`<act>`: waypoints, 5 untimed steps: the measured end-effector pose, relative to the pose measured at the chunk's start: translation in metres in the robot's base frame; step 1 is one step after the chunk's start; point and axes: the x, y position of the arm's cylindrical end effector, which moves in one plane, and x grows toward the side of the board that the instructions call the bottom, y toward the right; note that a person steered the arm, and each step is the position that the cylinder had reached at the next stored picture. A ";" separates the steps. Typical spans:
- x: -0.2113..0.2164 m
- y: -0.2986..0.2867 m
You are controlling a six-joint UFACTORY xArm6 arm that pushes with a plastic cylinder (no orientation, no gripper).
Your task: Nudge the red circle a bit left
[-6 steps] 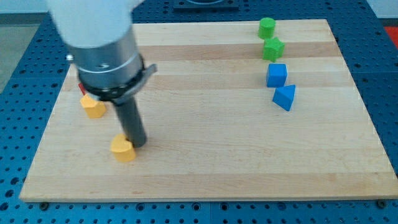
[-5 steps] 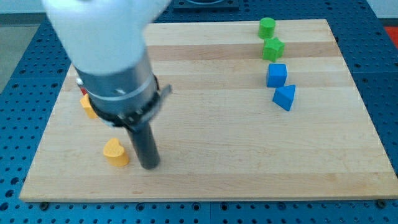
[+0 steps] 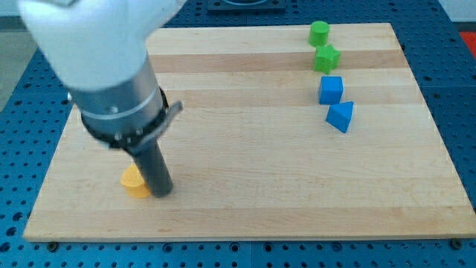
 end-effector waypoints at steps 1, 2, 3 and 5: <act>-0.036 -0.036; -0.049 -0.005; -0.079 -0.013; -0.177 -0.018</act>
